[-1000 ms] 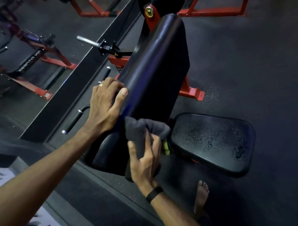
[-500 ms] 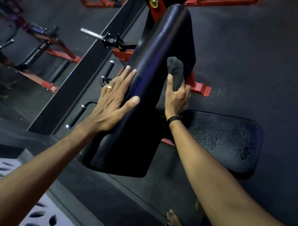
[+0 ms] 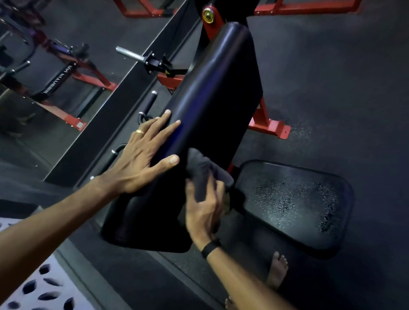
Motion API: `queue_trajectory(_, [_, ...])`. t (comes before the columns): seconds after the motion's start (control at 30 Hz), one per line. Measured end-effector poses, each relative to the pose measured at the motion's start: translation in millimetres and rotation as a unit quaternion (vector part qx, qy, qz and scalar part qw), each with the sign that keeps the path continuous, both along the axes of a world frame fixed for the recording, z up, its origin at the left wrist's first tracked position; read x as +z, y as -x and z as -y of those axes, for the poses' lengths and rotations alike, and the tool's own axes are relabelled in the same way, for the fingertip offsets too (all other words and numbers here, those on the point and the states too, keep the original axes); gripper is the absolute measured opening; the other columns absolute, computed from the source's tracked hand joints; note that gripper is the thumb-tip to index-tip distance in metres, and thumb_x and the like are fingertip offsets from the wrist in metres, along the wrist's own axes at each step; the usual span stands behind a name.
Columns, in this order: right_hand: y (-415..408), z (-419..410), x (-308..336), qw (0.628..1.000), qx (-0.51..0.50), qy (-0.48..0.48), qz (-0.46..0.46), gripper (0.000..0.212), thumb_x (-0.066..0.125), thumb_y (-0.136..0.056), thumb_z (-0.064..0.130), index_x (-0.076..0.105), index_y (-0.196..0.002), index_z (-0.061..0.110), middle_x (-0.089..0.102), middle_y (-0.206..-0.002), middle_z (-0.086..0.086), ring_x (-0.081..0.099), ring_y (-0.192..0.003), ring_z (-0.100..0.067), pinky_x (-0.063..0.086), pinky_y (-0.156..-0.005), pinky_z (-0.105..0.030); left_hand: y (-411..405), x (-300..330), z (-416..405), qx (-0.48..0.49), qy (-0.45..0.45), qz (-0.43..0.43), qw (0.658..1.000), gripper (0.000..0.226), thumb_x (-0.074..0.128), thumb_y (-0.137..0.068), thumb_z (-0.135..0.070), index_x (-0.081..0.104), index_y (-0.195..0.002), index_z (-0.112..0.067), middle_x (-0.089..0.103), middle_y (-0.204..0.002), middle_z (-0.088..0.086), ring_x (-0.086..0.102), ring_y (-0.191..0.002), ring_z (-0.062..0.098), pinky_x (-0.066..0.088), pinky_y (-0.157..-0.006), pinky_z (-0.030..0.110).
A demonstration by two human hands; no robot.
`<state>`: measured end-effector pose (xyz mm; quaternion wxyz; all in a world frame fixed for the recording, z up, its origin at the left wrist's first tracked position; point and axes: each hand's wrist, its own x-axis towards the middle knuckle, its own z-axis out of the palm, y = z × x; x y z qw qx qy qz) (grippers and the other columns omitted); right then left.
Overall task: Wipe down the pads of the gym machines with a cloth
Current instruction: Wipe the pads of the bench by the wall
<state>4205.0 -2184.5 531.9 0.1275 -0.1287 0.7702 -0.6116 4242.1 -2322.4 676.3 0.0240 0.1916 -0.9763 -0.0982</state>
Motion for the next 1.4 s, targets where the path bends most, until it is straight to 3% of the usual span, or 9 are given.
queue_trajectory(0.13, [34.3, 22.1, 47.3, 0.986, 0.003, 0.074, -0.149, 0.055, 0.067, -0.086, 0.050, 0.065, -0.133, 0.021, 0.056, -0.100, -0.006, 0.055, -0.094, -0.020, 0.042, -0.081, -0.026, 13.8, 11.5, 5.3, 0.003, -0.024, -0.099, 0.995, 0.083, 0.029, -0.095, -0.073, 0.050, -0.144, -0.010, 0.050, -0.144, -0.001, 0.042, -0.126, 0.007, 0.030, -0.109, 0.024])
queue_trajectory(0.23, [82.1, 55.1, 67.8, 0.984, -0.022, 0.043, -0.171, 0.054, 0.067, -0.086, 0.054, 0.069, -0.128, 0.021, 0.060, -0.103, -0.008, 0.055, -0.100, -0.024, 0.043, -0.083, -0.033, 37.4, 18.4, 15.5, 0.043, -0.023, -0.158, 0.986, 0.069, 0.037, -0.097, -0.060, 0.058, -0.132, -0.004, 0.059, -0.110, -0.003, 0.053, -0.098, 0.015, 0.041, -0.089, 0.033])
queue_trajectory(0.37, [129.5, 82.3, 55.0, 0.983, -0.075, 0.054, -0.159, 0.050, 0.071, -0.086, 0.052, 0.070, -0.123, 0.019, 0.061, -0.104, -0.006, 0.059, -0.104, -0.026, 0.050, -0.083, -0.036, 59.7, 5.4, 15.1, 0.074, 0.016, -0.157, 0.985, 0.067, 0.036, -0.095, -0.056, 0.052, -0.140, -0.008, 0.052, -0.099, 0.005, 0.050, -0.091, 0.022, 0.038, -0.083, 0.040])
queue_trajectory(0.63, [156.1, 90.1, -2.9, 0.991, -0.119, 0.032, -0.044, 0.063, 0.059, -0.085, 0.063, 0.067, -0.130, 0.018, 0.061, -0.101, -0.009, 0.060, -0.104, -0.028, 0.043, -0.080, -0.032, 66.4, 0.6, 13.5, 0.047, 0.037, -0.088, 0.994, 0.072, 0.029, -0.096, -0.063, 0.039, -0.151, -0.017, 0.041, -0.152, 0.001, 0.035, -0.141, 0.015, 0.020, -0.114, 0.045])
queue_trajectory(0.8, [142.7, 69.9, -48.5, 0.989, -0.081, -0.064, 0.101, 0.064, 0.058, -0.089, 0.066, 0.064, -0.132, 0.020, 0.059, -0.110, -0.012, 0.055, -0.117, -0.032, 0.047, -0.087, -0.042, 66.0, -0.6, 13.7, 0.054, 0.028, -0.085, 0.995, 0.072, 0.028, -0.096, -0.065, 0.034, -0.154, -0.022, 0.030, -0.161, -0.003, 0.026, -0.147, 0.012, 0.014, -0.118, 0.046])
queue_trajectory(1.0, [91.7, 43.1, -58.0, 0.975, -0.089, -0.107, 0.172, 0.066, 0.054, -0.092, 0.065, 0.058, -0.138, 0.018, 0.059, -0.124, -0.016, 0.052, -0.124, -0.035, 0.043, -0.096, -0.045, 65.7, -3.4, 14.7, 0.054, 0.033, -0.106, 0.992, 0.070, 0.027, -0.097, -0.065, 0.033, -0.154, -0.025, 0.028, -0.162, -0.004, 0.025, -0.148, 0.011, 0.013, -0.116, 0.042])
queue_trajectory(1.13, [59.9, 32.0, -44.8, 0.978, -0.086, -0.092, 0.167, 0.086, 0.037, -0.079, 0.083, 0.054, -0.142, 0.027, 0.057, -0.133, -0.009, 0.050, -0.129, -0.031, 0.043, -0.103, -0.045, 65.5, -4.0, 16.4, 0.046, 0.022, -0.121, 0.991, 0.068, 0.025, -0.097, -0.065, 0.035, -0.153, -0.027, 0.030, -0.161, -0.004, 0.026, -0.147, 0.013, 0.012, -0.116, 0.041])
queue_trajectory(1.3, [25.6, 24.1, -9.5, 0.991, -0.082, -0.050, 0.091, 0.088, 0.028, -0.083, 0.079, 0.048, -0.146, 0.021, 0.055, -0.135, -0.008, 0.050, -0.128, -0.029, 0.039, -0.106, -0.043, 64.6, -7.7, 19.8, 0.042, -0.011, -0.149, 0.988, 0.068, 0.020, -0.097, -0.064, 0.037, -0.152, -0.029, 0.032, -0.160, -0.006, 0.027, -0.147, 0.015, 0.011, -0.114, 0.038])
queue_trajectory(1.4, [19.2, 24.7, 16.5, 0.997, -0.065, 0.026, 0.023, 0.077, 0.039, -0.090, 0.067, 0.045, -0.147, 0.016, 0.052, -0.142, -0.003, 0.047, -0.133, -0.019, 0.038, -0.110, -0.039, 61.5, -7.7, 20.6, 0.038, -0.034, -0.170, 0.984, 0.065, 0.019, -0.098, -0.062, 0.037, -0.152, -0.030, 0.033, -0.160, -0.007, 0.028, -0.146, 0.015, 0.012, -0.114, 0.039])
